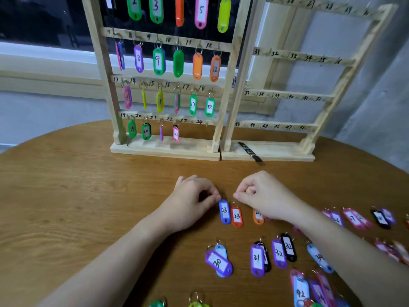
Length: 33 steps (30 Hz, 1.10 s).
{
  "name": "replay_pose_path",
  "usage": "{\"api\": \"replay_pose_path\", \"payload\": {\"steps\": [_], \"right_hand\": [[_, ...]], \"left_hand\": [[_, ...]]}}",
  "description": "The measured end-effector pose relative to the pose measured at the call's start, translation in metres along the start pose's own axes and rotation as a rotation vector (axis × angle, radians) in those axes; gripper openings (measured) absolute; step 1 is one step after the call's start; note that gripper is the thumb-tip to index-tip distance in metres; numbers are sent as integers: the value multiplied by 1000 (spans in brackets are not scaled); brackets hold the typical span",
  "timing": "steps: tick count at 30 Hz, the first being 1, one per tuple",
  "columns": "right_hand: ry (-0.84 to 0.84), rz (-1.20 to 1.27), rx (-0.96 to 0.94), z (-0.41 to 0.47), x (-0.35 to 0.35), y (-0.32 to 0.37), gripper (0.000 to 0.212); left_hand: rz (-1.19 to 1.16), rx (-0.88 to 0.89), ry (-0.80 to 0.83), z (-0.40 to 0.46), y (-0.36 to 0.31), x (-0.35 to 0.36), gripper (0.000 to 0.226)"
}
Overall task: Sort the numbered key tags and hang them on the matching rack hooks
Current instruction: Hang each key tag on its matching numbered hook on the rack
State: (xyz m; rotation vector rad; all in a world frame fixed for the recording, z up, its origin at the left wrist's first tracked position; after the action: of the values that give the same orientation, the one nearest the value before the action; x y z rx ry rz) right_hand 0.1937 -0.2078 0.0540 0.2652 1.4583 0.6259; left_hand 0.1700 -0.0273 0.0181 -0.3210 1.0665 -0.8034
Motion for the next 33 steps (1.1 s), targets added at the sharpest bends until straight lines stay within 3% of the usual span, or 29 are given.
{"api": "replay_pose_path", "payload": {"steps": [7,11,18,24,33], "right_hand": [[129,-101,-46,-7,4,2,9],[76,-154,-101,-8,7,11,14],[-198,102,-198,28,-25,42,17],[-318,165,-236,72,-25,49,17],[-393,281,-234,114,1,56,19]], "left_hand": [[-45,-38,-26,1,1,-2,19],[-87,-56,-91,-2,3,-9,20],[-214,-259,-433,40,26,-60,22],[-83,-310,-554,86,36,-76,23],[-77,-323,-608,105,59,-57,37]]}}
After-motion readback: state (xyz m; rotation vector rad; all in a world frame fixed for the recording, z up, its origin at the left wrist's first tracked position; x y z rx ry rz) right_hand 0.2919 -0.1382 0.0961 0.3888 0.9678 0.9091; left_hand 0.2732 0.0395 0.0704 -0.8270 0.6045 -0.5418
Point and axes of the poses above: each hand's wrist, its own z-axis towards the middle knuckle, its own x-axis out of the palm, y = z × x, the point moved 5 cm from there along z, towards the middle knuckle, and after that the axes turned 15 degrees about -y, right-handed, at the moved point
